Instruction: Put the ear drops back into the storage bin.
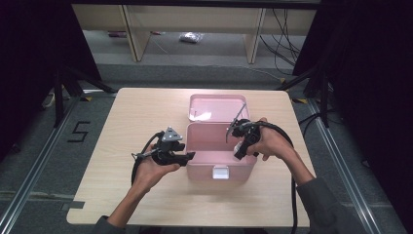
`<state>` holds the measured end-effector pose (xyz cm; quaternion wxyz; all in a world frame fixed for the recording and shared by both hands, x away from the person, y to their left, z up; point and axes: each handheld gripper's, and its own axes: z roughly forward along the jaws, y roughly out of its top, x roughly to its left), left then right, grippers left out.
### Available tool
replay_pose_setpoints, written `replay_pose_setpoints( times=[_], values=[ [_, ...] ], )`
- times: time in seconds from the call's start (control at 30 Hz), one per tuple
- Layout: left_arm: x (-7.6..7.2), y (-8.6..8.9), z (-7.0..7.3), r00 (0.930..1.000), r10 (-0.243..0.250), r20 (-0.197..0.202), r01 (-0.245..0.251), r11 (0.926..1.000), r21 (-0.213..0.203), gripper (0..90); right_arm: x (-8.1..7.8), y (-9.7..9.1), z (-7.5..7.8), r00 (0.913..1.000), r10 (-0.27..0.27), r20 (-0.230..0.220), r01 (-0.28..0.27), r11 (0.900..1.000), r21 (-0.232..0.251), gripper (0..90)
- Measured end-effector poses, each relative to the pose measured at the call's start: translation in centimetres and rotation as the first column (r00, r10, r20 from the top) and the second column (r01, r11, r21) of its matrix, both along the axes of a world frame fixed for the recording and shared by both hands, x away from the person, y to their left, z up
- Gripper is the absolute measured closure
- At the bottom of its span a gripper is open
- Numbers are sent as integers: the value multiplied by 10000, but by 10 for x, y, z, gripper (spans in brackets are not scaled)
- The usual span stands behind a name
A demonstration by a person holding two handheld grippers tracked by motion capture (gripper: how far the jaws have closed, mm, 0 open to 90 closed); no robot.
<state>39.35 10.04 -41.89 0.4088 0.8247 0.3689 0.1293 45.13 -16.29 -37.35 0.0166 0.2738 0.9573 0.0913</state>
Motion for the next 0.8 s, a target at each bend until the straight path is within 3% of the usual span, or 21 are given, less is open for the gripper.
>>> replay_pose_setpoints(
  times=[0.23, 0.43, 0.53, 0.6, 0.8],
  values=[
    [0, 0, 0, 10000, 3, 15, -3, 10000, 9, 503, 4, 3, -9, 10000, 9, -78, -11, 9997, -240, 604],
    [0, 0, 0, 10000, 12, 5, -12, 10000, 22, 503, 2, 7, -17, 9996, 21, -280, -27, 9998, -201, 604],
    [0, 0, 0, 10000, 1, -13, -1, 10000, 8, 503, 4, 7, -19, 9992, 345, -187, -347, 9993, -113, 604],
    [0, 0, 0, 10000, 1, -22, -1, 10000, 6, 503, 3, 9, -18, 9996, 83, -259, -89, 9996, -262, 604],
    [0, 0, 0, 10000, 0, -30, 0, 10000, -3, 503, 4, 10, -24, 9992, 233, -325, -239, 9996, -177, 604]
  ],
)
